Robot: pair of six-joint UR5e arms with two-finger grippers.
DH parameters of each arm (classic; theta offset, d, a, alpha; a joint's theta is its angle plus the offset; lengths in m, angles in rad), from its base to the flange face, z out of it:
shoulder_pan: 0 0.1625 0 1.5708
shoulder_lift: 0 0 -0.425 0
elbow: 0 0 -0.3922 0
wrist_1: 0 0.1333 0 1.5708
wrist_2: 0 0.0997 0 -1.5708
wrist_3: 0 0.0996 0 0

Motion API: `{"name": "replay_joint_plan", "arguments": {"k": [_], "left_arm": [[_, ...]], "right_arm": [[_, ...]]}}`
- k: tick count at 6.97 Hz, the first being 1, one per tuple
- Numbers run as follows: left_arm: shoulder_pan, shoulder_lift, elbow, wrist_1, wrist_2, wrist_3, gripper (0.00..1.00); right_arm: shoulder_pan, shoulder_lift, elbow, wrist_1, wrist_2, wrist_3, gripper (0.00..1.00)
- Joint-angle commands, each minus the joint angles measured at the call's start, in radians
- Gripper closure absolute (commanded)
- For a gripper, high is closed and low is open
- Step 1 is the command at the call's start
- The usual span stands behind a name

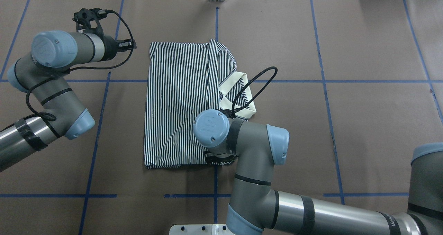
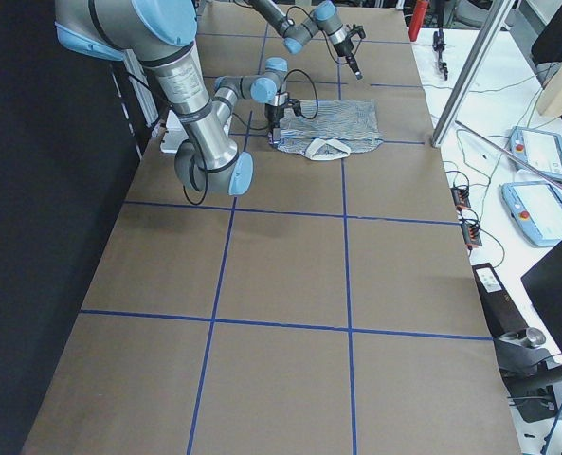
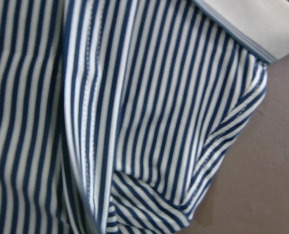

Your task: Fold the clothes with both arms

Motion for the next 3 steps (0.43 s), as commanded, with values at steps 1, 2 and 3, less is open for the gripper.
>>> {"name": "replay_joint_plan", "arguments": {"k": [1,2,3], "left_arm": [[0.0,-0.001,-0.005,0.001,0.0,-0.005,0.46],[0.0,-0.001,-0.005,0.001,0.0,-0.005,0.46],[0.0,-0.001,-0.005,0.001,0.0,-0.005,0.46]], "right_arm": [[0.051,-0.109,0.092,-0.018,0.004,-0.088,0.0],[0.083,-0.16,0.166,-0.024,0.013,-0.145,0.0],[0.099,-0.144,0.169,-0.035,0.054,-0.147,0.0]]}}
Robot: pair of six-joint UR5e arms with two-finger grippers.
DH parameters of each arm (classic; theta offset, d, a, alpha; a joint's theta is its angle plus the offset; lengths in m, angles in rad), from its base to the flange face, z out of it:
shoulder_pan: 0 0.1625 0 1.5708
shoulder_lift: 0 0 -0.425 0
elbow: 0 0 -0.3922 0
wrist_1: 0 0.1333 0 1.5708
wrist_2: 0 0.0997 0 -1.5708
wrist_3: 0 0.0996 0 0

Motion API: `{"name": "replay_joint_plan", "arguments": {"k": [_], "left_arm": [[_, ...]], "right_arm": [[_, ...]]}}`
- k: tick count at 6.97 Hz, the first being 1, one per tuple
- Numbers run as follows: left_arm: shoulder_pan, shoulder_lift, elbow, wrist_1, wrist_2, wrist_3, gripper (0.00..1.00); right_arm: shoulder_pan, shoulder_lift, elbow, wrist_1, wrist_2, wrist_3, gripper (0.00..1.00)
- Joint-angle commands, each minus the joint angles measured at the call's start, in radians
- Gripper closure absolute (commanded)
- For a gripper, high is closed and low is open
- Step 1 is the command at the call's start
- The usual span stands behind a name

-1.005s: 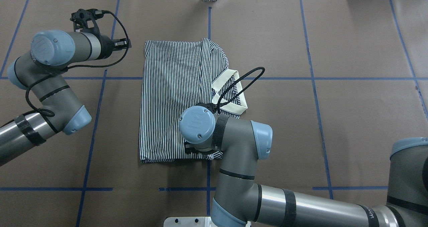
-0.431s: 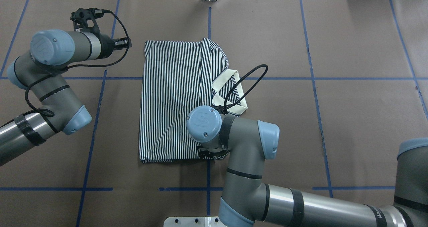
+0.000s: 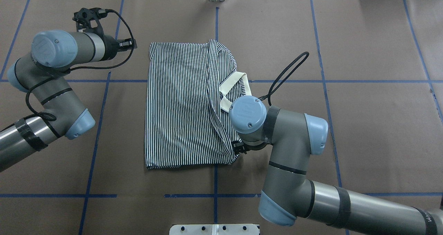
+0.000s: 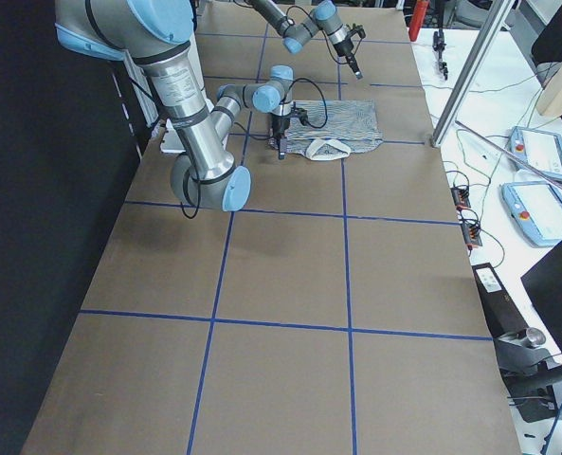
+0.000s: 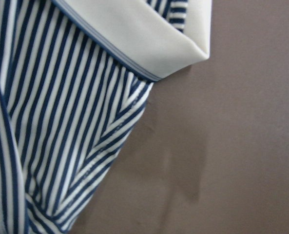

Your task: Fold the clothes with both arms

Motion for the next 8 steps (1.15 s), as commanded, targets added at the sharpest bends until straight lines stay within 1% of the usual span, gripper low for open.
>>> {"name": "replay_joint_plan", "arguments": {"k": [1,2,3,4,5,6,8], "left_arm": [[0.0,0.0,0.001,0.0,0.0,0.001,0.46],[-0.002,0.002,0.001,0.0,0.0,0.001,0.46],[-0.002,0.002,-0.001,0.0,0.0,0.001,0.46],[0.0,0.002,0.001,0.0,0.0,0.001,0.46],[0.0,0.002,0.001,0.0,0.0,0.001,0.46],[0.0,0.002,0.001,0.0,0.0,0.003,0.46],[0.0,0.002,0.001,0.002,-0.002,0.003,0.46]], "right_arm": [[0.041,0.012,0.021,0.001,0.034,-0.026,0.0],[0.061,0.066,-0.011,0.004,0.035,-0.023,0.0],[0.061,0.124,-0.091,0.066,0.035,-0.003,0.0],[0.061,0.146,-0.16,0.179,0.037,0.047,0.0],[0.06,0.149,-0.198,0.26,0.043,0.075,0.0],[0.055,0.149,-0.208,0.28,0.052,0.093,0.0],[0.037,0.15,-0.22,0.28,0.049,0.095,0.0]]}}
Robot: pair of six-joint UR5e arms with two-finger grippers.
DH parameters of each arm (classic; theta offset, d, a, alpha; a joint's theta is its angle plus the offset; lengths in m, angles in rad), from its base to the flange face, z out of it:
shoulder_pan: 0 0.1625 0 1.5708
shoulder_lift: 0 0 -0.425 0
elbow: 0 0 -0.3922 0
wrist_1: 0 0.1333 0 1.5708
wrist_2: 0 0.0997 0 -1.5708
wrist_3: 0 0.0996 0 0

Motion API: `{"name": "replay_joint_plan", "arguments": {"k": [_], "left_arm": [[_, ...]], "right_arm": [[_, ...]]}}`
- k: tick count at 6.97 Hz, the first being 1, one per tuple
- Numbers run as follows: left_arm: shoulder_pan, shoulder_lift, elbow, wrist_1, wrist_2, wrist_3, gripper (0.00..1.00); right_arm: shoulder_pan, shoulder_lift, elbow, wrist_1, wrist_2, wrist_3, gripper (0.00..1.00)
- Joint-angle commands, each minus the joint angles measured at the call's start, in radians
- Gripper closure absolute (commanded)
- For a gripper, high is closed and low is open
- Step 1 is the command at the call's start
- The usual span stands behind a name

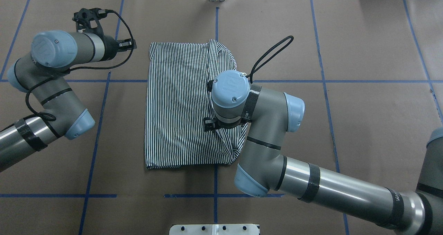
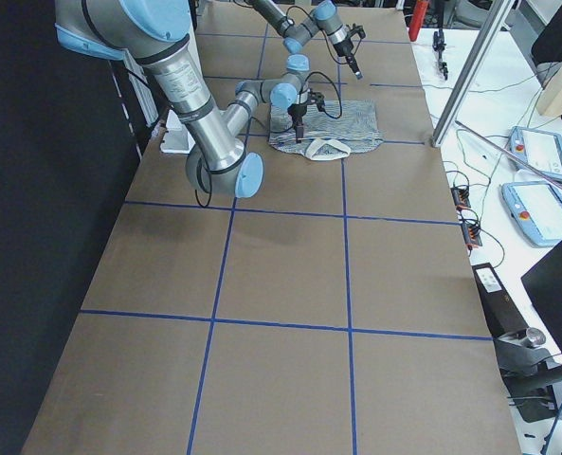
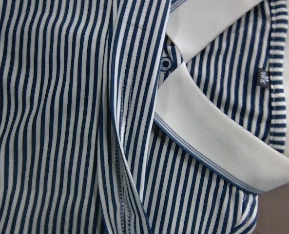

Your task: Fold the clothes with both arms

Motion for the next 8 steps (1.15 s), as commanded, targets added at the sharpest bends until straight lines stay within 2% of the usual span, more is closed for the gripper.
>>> {"name": "replay_joint_plan", "arguments": {"k": [1,3,8], "left_arm": [[0.0,0.0,0.0,0.001,-0.001,0.0,0.46],[0.0,0.0,0.002,0.0,-0.001,0.0,0.46],[0.0,0.005,0.002,-0.002,-0.002,-0.001,0.46]], "right_arm": [[-0.022,0.008,-0.017,0.007,-0.002,0.005,0.0],[-0.023,0.04,-0.071,0.004,0.0,-0.003,0.0],[0.017,-0.013,-0.06,-0.004,0.009,-0.027,0.0]]}}
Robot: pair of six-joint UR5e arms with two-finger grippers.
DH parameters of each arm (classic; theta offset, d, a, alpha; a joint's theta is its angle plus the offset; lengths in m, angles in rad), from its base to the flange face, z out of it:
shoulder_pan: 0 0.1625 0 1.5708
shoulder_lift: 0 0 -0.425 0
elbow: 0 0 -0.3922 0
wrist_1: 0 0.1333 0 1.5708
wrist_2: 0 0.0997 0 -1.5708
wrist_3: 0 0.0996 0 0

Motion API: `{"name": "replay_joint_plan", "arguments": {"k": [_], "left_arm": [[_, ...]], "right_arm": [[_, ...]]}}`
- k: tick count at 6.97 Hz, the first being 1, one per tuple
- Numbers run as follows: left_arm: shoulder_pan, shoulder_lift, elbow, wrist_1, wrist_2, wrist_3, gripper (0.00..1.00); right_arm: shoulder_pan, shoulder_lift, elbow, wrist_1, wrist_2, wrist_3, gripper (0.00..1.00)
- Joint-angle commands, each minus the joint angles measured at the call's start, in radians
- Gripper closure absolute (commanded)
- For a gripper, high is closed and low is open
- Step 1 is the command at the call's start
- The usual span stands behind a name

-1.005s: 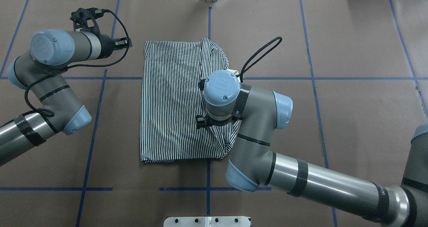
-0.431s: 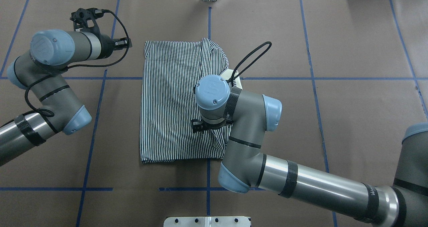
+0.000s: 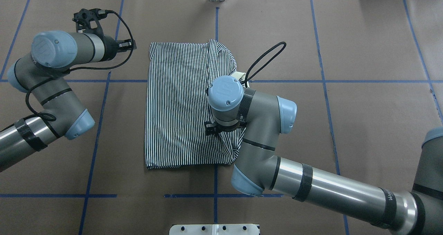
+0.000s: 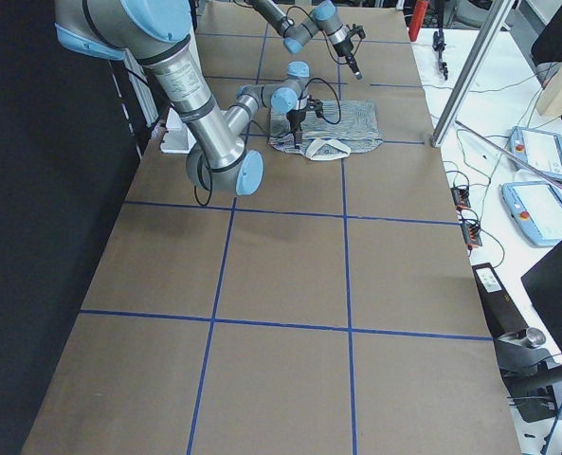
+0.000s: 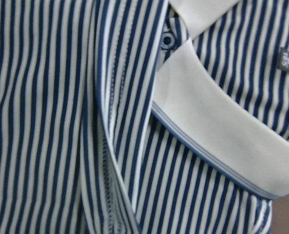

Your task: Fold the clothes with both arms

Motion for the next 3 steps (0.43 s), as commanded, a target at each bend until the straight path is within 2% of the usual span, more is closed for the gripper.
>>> {"name": "replay_joint_plan", "arguments": {"k": [1,3], "left_arm": [[0.0,0.004,-0.001,-0.001,0.0,-0.001,0.46],[0.0,0.004,-0.003,0.0,0.0,-0.001,0.46]], "right_arm": [[0.042,-0.059,0.043,-0.002,0.013,-0.034,0.0],[0.076,-0.189,0.152,-0.002,0.021,-0.118,0.0]]}}
